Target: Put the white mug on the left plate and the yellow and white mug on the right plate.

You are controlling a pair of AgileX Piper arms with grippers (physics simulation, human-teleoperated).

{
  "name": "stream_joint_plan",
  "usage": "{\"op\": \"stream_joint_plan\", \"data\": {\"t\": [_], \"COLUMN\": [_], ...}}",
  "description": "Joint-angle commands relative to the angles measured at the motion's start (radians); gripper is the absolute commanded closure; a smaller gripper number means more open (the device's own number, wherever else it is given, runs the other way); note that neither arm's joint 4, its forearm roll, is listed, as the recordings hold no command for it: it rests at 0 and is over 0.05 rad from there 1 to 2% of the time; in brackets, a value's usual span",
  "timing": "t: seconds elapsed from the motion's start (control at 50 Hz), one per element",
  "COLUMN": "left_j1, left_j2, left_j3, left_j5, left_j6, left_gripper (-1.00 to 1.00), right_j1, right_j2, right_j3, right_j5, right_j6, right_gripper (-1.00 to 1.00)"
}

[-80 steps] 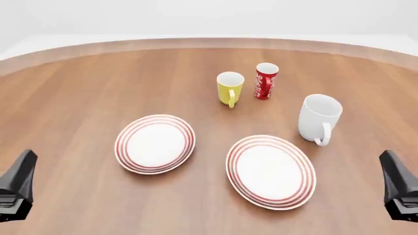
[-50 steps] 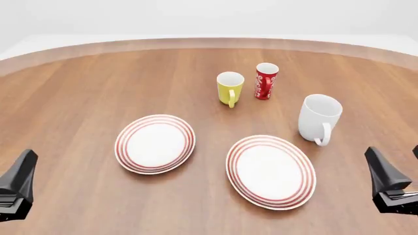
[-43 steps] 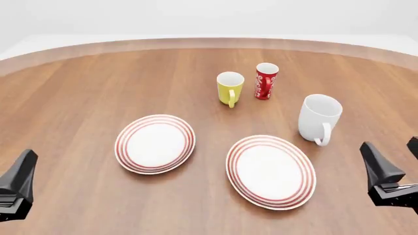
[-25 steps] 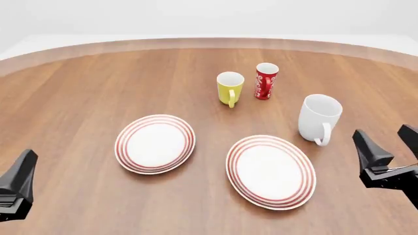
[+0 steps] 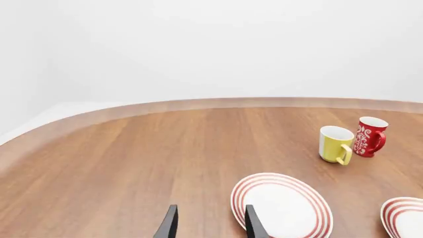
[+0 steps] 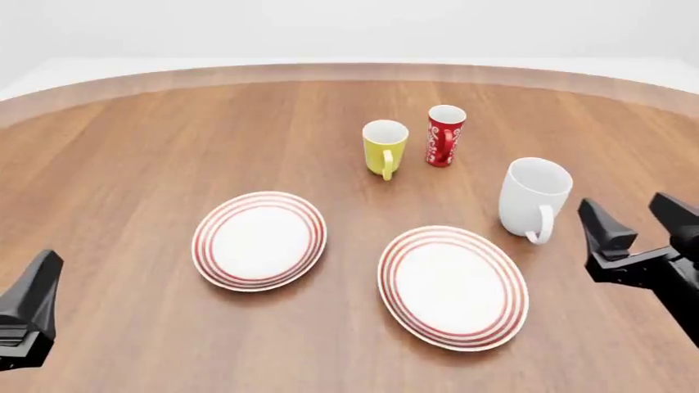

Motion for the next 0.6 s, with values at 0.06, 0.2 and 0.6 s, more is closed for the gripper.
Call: {"op": "stream_joint_plan", "data": {"t": [0.06, 0.2, 0.6], "left_j1": [0.0, 0.0, 0.0], "left_j2": [0.0, 0.0, 0.0], "left_j3": [0.0, 0.0, 0.0], "left_j5": [0.0, 0.0, 0.0], "left_j6": [0.0, 0.0, 0.0], "left_gripper": [-1.0, -1.0, -1.0], "right_j1": [-0.016, -0.018, -0.02], "right_j2": [0.141, 0.221, 0.396], "right_j3": [-0.009, -0.006, -0.026], "right_j5": [-0.112, -0.174, -0.3], "right_j6": [0.018, 0.031, 0.052], "right_gripper": [-1.0, -1.0, -1.0]}}
